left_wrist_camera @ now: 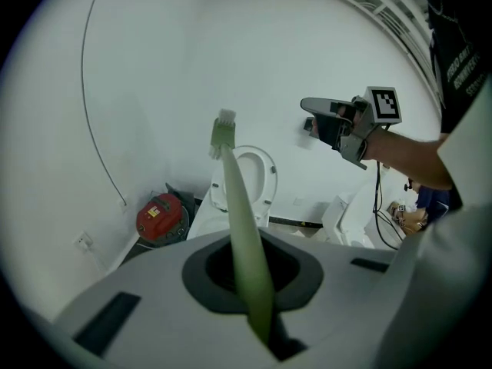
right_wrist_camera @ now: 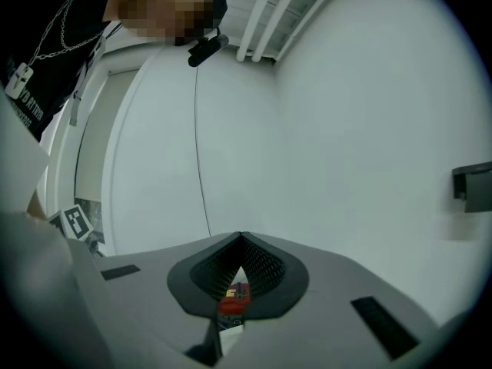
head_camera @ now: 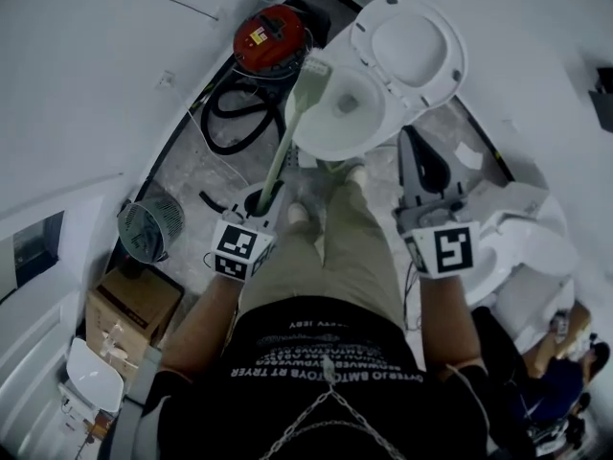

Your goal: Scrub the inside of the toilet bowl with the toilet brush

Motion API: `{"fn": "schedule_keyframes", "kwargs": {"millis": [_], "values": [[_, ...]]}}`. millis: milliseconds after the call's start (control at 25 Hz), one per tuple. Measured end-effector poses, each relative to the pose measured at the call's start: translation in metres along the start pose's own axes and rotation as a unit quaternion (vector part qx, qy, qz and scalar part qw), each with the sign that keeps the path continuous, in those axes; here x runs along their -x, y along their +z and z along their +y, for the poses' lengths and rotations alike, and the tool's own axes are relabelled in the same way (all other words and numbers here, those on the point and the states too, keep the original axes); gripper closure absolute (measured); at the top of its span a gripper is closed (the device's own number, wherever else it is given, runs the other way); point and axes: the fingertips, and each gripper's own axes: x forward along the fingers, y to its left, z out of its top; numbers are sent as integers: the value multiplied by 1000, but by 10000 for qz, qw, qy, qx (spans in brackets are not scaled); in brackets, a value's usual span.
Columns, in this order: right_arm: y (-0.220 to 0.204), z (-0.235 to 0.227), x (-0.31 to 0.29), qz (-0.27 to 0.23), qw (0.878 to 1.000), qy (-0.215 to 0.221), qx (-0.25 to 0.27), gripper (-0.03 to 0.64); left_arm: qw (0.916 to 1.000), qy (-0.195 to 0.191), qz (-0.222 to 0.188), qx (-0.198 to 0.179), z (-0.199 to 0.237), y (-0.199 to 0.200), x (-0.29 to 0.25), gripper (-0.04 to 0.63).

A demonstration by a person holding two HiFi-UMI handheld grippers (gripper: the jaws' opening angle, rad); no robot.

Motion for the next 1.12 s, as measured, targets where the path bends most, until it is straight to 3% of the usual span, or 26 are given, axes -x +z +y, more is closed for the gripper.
{"fn": "schedule_keyframes", "kwargs": {"millis": [320,680,1120], "values": [[-31,-21,-17,25,10000,66,-54,615,9995,6,269,186,5,-31,-39,595],[-65,-51,-33,62,9996,99,264,615,9982,-43,480,343,3,-46,-73,594],[-106,-55,-68,136,9991,347,218,615,9935,-221,930,618,-5,-102,-111,594]]}}
